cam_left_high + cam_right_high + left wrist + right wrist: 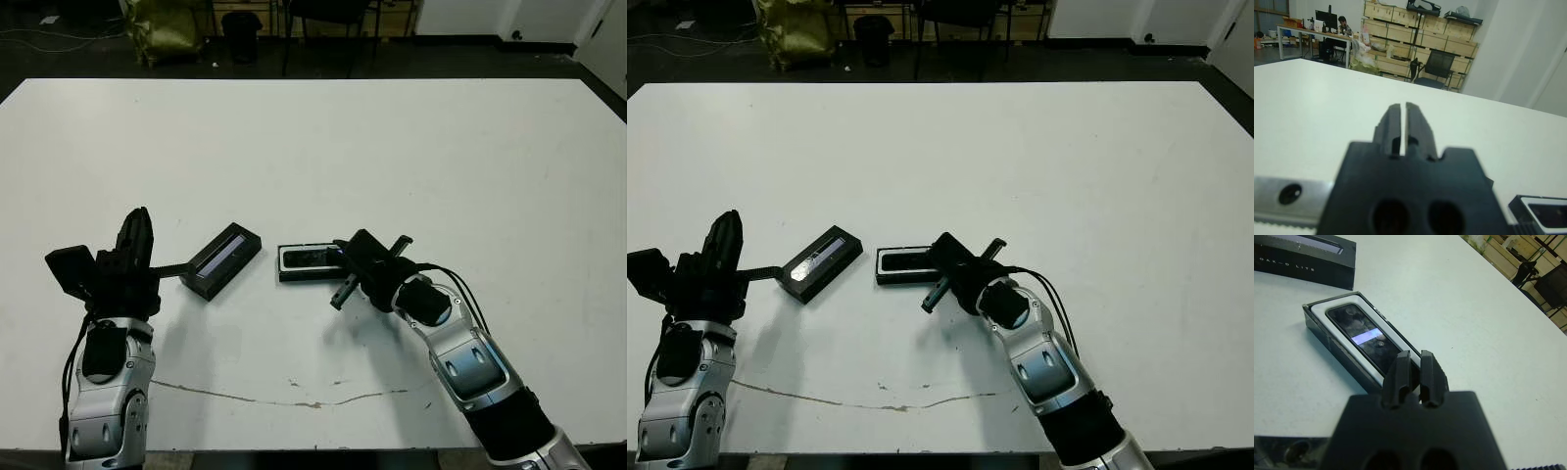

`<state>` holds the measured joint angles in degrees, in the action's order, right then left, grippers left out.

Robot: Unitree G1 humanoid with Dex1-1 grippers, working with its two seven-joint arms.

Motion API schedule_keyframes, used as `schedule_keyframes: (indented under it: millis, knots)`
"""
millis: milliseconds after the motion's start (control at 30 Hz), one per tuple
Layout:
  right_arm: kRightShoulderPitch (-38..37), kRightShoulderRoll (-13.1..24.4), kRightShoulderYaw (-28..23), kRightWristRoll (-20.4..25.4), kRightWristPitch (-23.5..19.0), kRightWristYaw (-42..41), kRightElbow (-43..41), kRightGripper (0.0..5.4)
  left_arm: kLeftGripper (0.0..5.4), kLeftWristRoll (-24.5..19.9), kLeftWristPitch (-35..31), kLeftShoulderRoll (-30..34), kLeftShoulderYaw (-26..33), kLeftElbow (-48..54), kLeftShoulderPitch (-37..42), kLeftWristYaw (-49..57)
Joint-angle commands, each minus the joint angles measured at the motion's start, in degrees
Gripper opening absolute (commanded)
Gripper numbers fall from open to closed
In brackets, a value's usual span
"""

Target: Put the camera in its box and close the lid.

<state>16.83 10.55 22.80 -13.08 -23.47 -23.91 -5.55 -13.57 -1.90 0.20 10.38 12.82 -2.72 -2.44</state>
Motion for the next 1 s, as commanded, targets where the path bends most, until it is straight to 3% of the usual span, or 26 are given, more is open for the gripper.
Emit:
schedule_keyframes:
  millis: [33,233,433,600,833,1000]
  knots:
    - [-2.16,1.01,0.04,-0.12,-1.39,-0.19,1.16,0.02,0.00,0.08,-1.12,0.32,0.13,-0.46,-1.01,0.24]
    - [-2.72,1.18,0.07,-0.15,-1.02,-0.24,0.77,0.02,0.00,-0.04,-1.32,0.06,0.15,-0.31,-1.05,0.48]
    - [-2.32,0.73,-2.39,2.91,0.38,-0.86,-0.47,0.02,0.00,0.81,-0.34,0.22,-0.02,-0.74,-1.10,0.42]
    - [-1.50,0.27,-6.89,6.09,0.28,0.27,-5.68,0.02,0.00,0.27,-0.92,0.32,0.13,-0.41,-1.12,0.18]
    - [-1.90,1.71,-15.33,12.47,5.23,0.09,-9.52,0.02,0.00,0.05,-0.39,0.39,0.24,-1.00,-0.93,-0.15]
    - [-3.71,1.54,-20.98,14.96,2.05,3.13,-12.86,0.02,0.00,-0.36,-0.80,0.40,0.30,-0.88,-0.92,-0.39]
